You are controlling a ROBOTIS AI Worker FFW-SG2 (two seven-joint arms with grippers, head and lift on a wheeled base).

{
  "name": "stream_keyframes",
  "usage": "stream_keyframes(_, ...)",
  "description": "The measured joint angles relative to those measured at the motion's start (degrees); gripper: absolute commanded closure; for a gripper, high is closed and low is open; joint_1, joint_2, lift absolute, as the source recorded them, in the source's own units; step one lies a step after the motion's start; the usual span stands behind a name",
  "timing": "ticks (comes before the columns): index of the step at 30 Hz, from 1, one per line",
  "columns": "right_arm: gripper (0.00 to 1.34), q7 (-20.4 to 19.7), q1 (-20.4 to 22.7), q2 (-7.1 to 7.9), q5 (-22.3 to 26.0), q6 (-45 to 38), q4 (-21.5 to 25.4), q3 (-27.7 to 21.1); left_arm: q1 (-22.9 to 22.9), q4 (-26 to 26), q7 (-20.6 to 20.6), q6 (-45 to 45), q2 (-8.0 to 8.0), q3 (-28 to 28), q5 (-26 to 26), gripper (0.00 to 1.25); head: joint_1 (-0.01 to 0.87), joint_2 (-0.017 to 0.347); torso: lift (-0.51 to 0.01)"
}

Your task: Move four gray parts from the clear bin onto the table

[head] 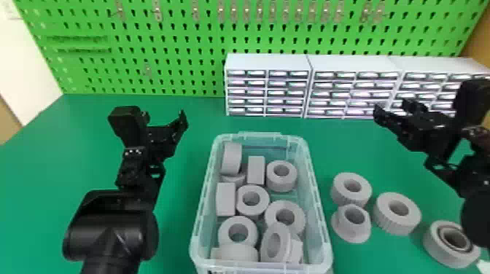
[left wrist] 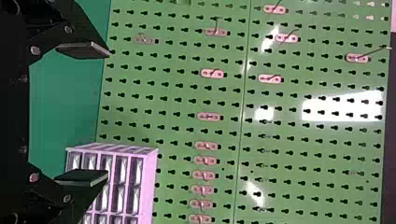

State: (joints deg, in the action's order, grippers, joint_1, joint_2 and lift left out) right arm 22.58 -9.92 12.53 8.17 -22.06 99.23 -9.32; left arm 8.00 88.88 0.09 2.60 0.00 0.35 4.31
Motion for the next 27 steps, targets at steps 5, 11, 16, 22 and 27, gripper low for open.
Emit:
stream_keyframes(5,0.53,0.0,0.0,-0.08,0.0,-0.1,0.0,0.1,0.0,0.0,0.0,-0.1,0.00,0.0,0.0,0.35,0.693,0.072,-0.052)
stream_keyframes(11,0.53,0.0,0.1,-0.09,0.0,-0.1,0.0,0.1,0.0,0.0,0.0,-0.2,0.00,0.0,0.1,0.35,0.693,0.072,-0.052)
stream_keyframes(16,0.53,0.0,0.1,-0.10,0.0,-0.3,0.0,0.2,0.0,0.0,0.0,-0.2,0.00,0.0,0.1,0.35,0.693,0.072,-0.052)
stream_keyframes(22,0.53,0.0,0.1,-0.12,0.1,-0.4,0.0,0.3,0.0,-0.1,0.0,-0.2,0.00,0.0,0.1,0.35,0.693,0.072,-0.052)
stream_keyframes(27,0.53,0.0,0.1,-0.14,0.2,-0.4,0.0,0.3,0.1,-0.1,0.0,-0.2,0.00,0.0,0.1,0.35,0.693,0.072,-0.052)
